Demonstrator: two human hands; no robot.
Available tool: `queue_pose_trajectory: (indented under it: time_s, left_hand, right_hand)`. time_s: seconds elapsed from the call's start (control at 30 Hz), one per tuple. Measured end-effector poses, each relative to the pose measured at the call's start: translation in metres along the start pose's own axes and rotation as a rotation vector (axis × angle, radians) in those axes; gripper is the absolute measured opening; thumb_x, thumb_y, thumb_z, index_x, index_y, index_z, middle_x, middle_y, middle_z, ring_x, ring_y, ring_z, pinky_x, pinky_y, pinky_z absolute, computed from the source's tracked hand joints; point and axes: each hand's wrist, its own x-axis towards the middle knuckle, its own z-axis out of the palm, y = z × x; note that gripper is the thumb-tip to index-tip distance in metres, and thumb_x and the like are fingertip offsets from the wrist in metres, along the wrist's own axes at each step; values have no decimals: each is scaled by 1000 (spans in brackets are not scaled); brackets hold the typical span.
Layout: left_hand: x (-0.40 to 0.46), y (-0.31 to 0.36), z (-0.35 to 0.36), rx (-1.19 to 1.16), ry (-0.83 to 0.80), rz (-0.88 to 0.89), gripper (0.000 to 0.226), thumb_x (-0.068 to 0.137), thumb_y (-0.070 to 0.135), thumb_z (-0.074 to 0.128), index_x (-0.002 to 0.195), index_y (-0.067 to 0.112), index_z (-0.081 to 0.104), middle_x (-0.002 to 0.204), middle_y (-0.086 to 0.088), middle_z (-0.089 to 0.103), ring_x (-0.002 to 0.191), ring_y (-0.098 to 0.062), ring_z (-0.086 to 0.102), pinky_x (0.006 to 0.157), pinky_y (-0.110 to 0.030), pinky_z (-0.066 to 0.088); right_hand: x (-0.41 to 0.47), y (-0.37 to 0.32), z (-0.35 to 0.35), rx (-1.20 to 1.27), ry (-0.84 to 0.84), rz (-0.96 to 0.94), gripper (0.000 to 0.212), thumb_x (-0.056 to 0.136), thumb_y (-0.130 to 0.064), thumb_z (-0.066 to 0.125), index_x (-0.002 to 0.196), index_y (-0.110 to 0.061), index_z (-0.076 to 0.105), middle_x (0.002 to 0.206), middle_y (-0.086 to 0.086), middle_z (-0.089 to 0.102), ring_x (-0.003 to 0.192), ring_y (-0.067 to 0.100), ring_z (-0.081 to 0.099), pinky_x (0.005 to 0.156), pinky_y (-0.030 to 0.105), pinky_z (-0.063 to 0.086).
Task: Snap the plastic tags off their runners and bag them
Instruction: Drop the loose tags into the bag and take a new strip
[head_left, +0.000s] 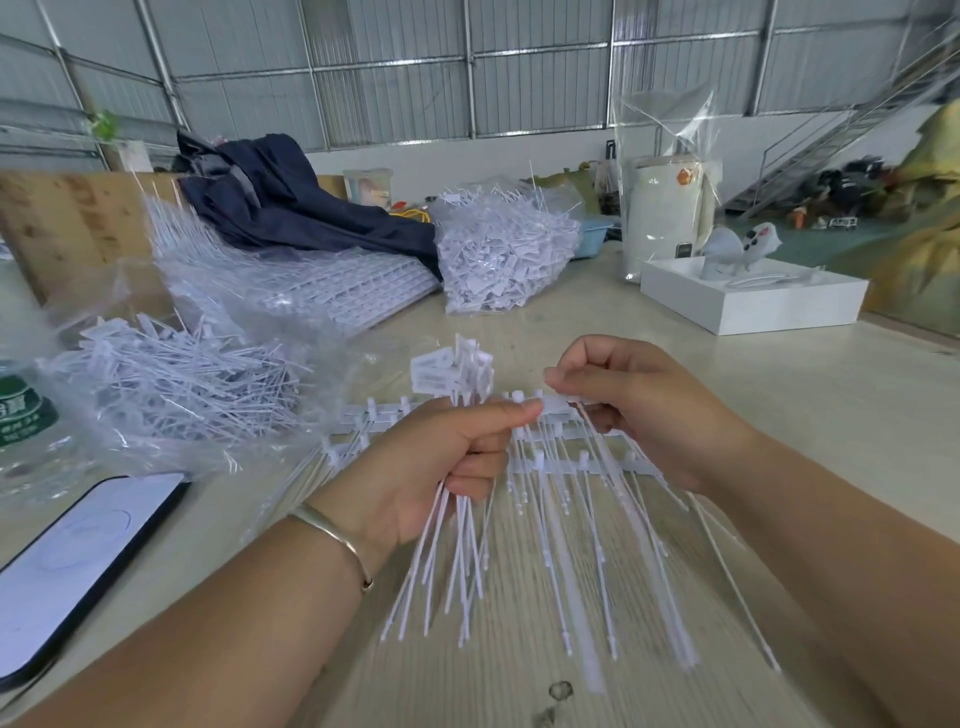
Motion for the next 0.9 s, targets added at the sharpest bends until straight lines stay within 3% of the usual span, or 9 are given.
queue_pose_trajectory:
  time_s: [0.07,0.13,0.3,0.53,0.63,0.67,0.77,0.9]
  left_hand:
    - [2,-1,-3,-60,30,9,32,69,26,77,45,24,57,49,10,26,37,-4,21,32,-15,20]
    - [3,-1,-8,-148,61,21,30,72,20,73,45,23,60,49,10,25,35,-3,20,30,-14,18]
    - [4,2,-14,-231,78,84,20,66,18,74,61,20,55,49,10,24,33,-3,21,30,-14,17]
    - [-1,5,-12,-366,-203,33,35,67,17,80,78,17,47,46,10,31,30,-1,27,28,-13,22]
    - [-5,1,-4,-334,-388,3,34,65,22,88,69,16,55,46,9,35,32,0,31,30,-12,26]
    - [-5,0,-2,-309,-407,6,33,67,24,88,66,16,55,46,10,35,32,0,31,31,-12,26]
    - [-4,3,1,-286,-352,32,26,75,23,77,67,16,53,44,10,34,31,0,29,30,-12,24]
    - [-2,4,-5,-406,-325,35,27,73,17,74,80,13,49,48,7,34,32,-2,29,31,-14,20]
  right_hand:
    - [-1,-2,-1,47,-27,14,17,77,-22,70,75,-10,58,63,4,42,52,11,35,51,21,33]
    - [0,-3,-4,104,-21,28,9,83,-15,64,76,-10,60,67,10,44,54,15,36,53,25,33]
    - [0,0,-10,103,-6,73,12,86,-5,59,74,-6,58,62,6,51,52,15,39,55,25,34]
    - [-2,0,-8,260,-248,75,12,72,-19,76,71,-11,67,62,1,55,55,12,45,56,20,41]
    - [-2,2,-3,359,-368,106,42,68,-22,83,95,4,63,61,-1,55,56,8,49,62,22,41]
    - [-2,2,-2,395,-394,112,45,66,-25,83,96,4,64,62,0,55,57,8,49,63,23,42]
    - [-2,-1,-2,440,-405,91,24,73,-21,78,89,-5,72,64,1,55,57,8,49,60,21,42]
    - [-2,-2,2,381,-367,125,39,75,-25,70,100,5,62,63,2,54,55,11,45,56,19,42]
